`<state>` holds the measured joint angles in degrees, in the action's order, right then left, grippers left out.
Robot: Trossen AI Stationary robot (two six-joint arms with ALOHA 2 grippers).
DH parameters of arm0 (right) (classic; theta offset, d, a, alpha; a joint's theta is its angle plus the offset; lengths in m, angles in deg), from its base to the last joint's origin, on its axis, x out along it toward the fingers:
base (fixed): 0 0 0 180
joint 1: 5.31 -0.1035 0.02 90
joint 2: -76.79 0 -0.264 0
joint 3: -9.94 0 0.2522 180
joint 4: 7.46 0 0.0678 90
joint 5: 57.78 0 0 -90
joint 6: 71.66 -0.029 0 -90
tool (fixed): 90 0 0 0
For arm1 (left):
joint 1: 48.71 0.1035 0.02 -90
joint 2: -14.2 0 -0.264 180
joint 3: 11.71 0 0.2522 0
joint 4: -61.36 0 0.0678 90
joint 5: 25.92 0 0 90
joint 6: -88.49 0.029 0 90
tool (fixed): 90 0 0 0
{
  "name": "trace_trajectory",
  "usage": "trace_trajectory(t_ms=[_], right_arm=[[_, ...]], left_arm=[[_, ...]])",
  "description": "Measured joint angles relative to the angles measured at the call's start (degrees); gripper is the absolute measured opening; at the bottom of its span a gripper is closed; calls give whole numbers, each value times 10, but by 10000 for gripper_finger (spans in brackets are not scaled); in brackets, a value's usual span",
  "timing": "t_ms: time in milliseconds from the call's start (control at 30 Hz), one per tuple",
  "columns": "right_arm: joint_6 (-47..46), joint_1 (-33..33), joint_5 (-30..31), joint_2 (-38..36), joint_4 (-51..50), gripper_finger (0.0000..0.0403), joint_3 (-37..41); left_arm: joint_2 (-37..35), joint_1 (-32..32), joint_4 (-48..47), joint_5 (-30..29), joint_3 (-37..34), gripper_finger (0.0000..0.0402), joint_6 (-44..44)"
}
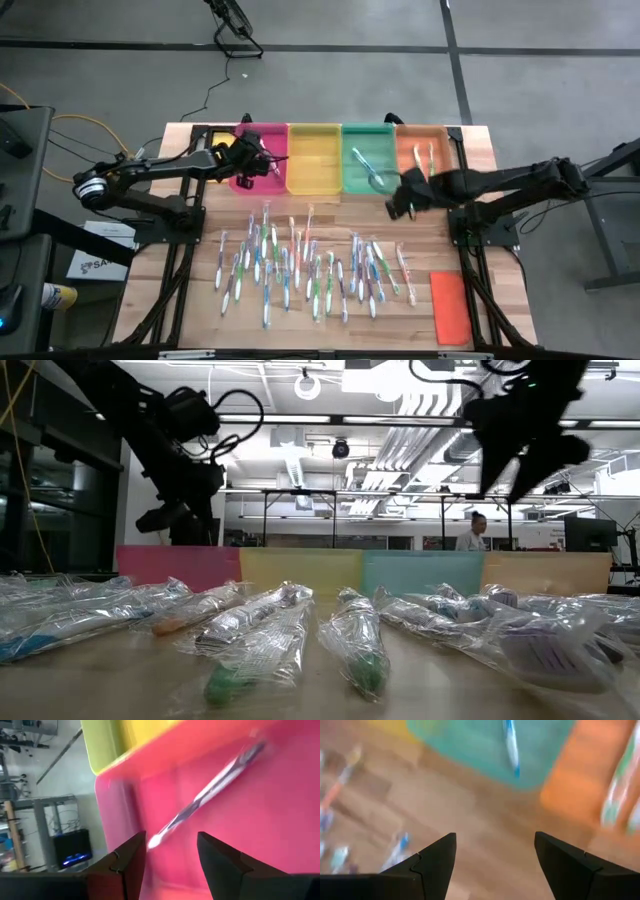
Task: Pick & Place Toothbrushes
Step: Put the orange toothbrush into the yellow bin
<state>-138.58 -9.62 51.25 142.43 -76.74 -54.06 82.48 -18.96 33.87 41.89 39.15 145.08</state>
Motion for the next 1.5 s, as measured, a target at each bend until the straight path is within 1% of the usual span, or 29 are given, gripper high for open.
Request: trace_trajectory(t_ms=[100,300,500,667,767,833,933,1067,1200,1333,1500], right_arm=[[-85,-65,-1,11,-7,263,7],[-201,-169,-1,54,-8,263,7],[-304,-241,-33,105,-10,263,7],[-412,-307,-94,145,-10,263,7],[-470,-350,-119,160,-8,263,8],[-509,-375,-121,164,-8,263,8],[-560,-402,-108,164,-3,263,8],[-559,-403,-94,164,13,263,8],[-510,-377,-73,164,30,263,8],[-462,-346,-68,165,29,260,8],[-406,-310,-83,198,32,246,8]], left_arm=[[-32,-14,-6,22,0,170,-26],[-74,-53,-14,26,0,170,-46],[-102,-90,-19,28,-25,170,-66],[-128,-112,-19,39,-46,170,-91],[-144,-124,-19,40,-53,170,-92],[-155,-126,-18,41,-57,170,-92],[-166,-125,-17,40,-63,170,-92],[-169,-125,-10,40,-70,170,-92],[-169,-125,-3,40,-80,170,-92],[-169,-125,1,40,-87,170,-96],[-169,-125,2,42,-87,170,-104]])
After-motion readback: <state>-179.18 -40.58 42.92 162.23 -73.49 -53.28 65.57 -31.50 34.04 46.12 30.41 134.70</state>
